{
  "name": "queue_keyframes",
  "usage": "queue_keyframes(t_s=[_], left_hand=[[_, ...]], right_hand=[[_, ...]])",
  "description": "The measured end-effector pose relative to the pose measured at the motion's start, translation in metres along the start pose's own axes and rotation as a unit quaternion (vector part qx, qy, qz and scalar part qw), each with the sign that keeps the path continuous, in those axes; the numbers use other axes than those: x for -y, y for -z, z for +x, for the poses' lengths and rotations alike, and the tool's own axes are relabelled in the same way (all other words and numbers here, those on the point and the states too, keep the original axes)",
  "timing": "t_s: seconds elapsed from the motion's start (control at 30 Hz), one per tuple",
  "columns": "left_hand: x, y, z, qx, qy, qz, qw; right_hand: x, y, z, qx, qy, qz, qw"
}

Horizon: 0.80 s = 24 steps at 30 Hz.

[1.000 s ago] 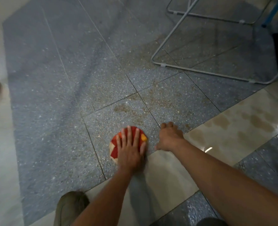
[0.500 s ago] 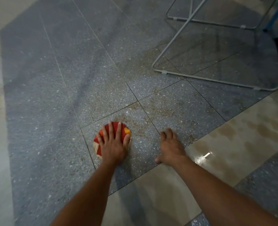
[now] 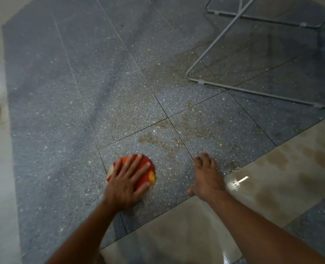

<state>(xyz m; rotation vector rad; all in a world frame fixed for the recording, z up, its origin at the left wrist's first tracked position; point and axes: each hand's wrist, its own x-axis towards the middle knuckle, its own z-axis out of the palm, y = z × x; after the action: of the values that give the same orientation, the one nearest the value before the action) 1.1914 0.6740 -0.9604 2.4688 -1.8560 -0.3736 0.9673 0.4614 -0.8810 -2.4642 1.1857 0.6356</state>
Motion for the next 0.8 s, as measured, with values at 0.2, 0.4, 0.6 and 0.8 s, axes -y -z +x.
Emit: queue_keyframes(t_s=[0.2,0.4,0.6,0.8], left_hand=[[-0.023,0.028,0.113,-0.004,0.296,-0.086,0.951],[-0.1,0.008,0.106,-0.009,0.089,-0.06,0.994],[-0.03,-0.019,0.0,0.004,-0.105,0.007,0.994],[0.009,0.018,0.065,-0.009,0.224,-0.053,0.973]], right_hand=[[0.001,0.002,-0.001,-0.01,0.001,0.02,1.0],[0.003,0.005,-0.001,-0.012,-0.003,0.019,1.0],[0.003,0.002,0.0,-0.008,-0.003,0.018,1.0],[0.001,-0.003,0.002,-0.01,-0.002,0.016,1.0]])
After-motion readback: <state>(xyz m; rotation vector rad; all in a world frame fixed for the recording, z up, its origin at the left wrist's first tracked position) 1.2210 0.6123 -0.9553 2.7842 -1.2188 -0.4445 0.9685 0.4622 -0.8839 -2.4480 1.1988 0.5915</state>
